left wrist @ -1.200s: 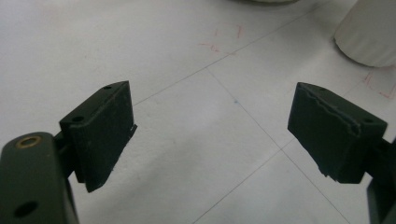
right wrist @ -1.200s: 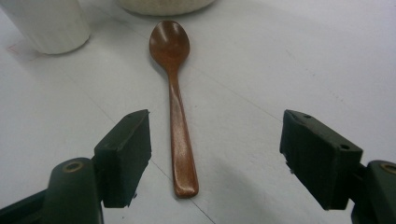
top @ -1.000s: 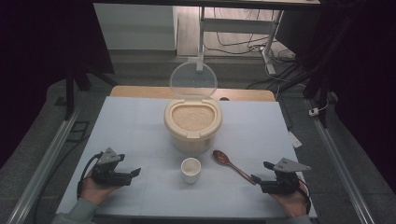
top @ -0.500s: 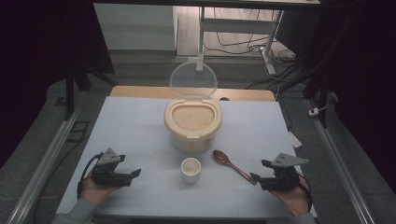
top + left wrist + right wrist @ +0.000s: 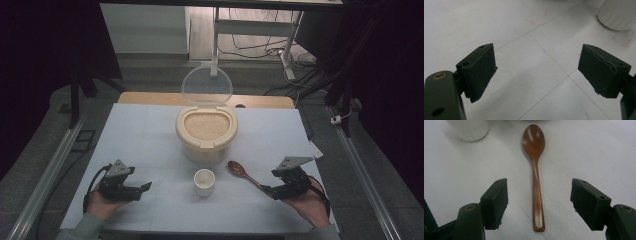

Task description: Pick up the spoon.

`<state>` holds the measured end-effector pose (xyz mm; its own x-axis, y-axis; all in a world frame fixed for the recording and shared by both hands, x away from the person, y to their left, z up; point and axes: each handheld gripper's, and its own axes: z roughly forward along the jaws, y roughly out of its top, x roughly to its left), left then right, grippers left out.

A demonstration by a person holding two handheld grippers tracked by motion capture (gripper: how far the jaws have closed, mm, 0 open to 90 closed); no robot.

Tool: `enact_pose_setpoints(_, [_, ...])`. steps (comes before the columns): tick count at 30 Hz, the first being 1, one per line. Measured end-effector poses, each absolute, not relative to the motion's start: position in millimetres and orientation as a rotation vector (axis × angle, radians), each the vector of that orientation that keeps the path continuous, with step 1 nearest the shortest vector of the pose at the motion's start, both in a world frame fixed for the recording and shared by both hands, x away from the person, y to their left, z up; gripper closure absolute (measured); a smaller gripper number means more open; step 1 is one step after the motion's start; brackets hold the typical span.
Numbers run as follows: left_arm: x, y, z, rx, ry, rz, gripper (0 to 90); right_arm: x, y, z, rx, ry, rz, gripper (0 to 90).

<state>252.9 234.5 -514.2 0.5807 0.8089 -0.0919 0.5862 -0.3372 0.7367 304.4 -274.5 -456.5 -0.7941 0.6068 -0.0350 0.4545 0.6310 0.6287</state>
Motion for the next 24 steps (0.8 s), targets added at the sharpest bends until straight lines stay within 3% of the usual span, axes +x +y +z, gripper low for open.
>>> enact_pose_setpoints(11, [253, 233, -515, 2.068, 1.097, 0.367, 14.5, 327, -243, -454, 0.858, 2.741, 0.721, 32.7])
enact_pose_setpoints(24, [253, 233, -517, 2.076, 1.095, 0.372, 14.5, 344, -234, -475, 0.871, 2.832, 0.590, 43.1])
